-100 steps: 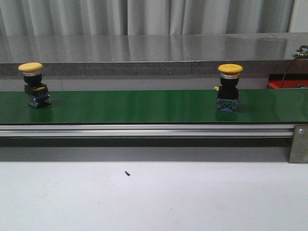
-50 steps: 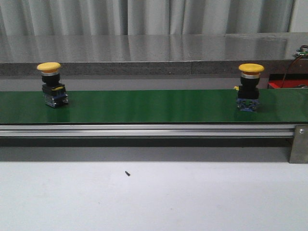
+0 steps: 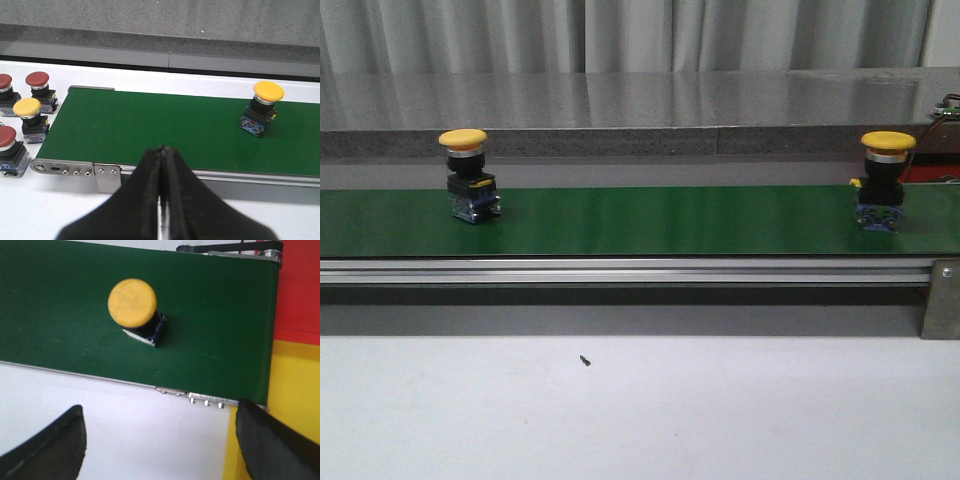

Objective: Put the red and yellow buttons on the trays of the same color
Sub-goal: 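Grasp the first yellow button at the belt's end with the right gripper, then lower the yellow button into the yellow tray and open the right gripper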

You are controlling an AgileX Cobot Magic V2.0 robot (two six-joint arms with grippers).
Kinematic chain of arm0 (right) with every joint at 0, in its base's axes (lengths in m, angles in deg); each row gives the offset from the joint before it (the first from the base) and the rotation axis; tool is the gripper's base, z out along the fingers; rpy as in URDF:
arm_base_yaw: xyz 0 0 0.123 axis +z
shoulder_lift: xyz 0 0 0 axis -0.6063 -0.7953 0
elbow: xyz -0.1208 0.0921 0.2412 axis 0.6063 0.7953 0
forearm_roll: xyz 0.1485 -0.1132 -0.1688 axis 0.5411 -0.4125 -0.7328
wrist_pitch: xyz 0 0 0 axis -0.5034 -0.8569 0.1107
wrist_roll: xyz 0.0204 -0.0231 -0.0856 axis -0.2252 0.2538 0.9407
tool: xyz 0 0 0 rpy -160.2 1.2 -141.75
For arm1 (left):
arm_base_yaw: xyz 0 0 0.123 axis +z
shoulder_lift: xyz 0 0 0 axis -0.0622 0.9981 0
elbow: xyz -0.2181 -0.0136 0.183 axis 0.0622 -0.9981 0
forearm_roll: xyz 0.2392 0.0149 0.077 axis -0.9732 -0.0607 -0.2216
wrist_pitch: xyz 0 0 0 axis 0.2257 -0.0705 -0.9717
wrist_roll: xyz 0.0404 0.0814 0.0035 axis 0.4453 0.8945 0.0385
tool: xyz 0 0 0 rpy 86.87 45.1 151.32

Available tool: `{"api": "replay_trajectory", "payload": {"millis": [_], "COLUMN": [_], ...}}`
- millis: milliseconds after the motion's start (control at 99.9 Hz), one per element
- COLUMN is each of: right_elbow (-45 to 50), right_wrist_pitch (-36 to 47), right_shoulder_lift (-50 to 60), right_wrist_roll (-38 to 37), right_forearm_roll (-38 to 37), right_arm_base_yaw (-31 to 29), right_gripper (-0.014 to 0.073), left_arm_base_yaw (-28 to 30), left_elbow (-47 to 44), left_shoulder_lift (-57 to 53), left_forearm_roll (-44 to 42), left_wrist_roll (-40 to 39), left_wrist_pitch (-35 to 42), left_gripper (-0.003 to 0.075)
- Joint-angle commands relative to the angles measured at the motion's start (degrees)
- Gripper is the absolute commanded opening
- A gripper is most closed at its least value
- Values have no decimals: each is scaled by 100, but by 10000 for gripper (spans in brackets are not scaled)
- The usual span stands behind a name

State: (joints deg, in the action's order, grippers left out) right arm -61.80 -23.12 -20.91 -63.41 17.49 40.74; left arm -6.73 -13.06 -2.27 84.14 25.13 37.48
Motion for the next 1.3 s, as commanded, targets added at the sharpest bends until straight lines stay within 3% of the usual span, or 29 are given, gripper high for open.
{"api": "replay_trajectory", "payload": {"millis": [0, 600, 670, 840, 911, 1291], "right_elbow": [-449, -1612, -1692, -1737, -1737, -1737], "right_wrist_pitch": [242, 181, 137, -29, -130, -688], "right_shoulder_lift": [-279, -2356, -2488, -2541, -2541, -1807], "right_wrist_roll": [205, 307, 301, 301, 301, 312], "right_forearm_roll": [59, -434, -434, -429, -429, -477], "right_arm_base_yaw": [9, -104, -172, -255, -255, -602], "right_gripper": [608, 596, 538, 232, 166, 157], "left_arm_base_yaw": [-35, -35, -35, -35, -35, -35], "left_elbow": [167, 167, 167, 167, 167, 167], "left_shoulder_lift": [19, 19, 19, 19, 19, 19], "left_forearm_roll": [40, 40, 40, 40, 40, 40], "left_wrist_roll": [-51, -51, -51, -51, -51, -51], "left_wrist_pitch": [444, 433, 423, 423, 423, 423], "left_gripper": [-20, -19, -20, -20, -20, -20]}}
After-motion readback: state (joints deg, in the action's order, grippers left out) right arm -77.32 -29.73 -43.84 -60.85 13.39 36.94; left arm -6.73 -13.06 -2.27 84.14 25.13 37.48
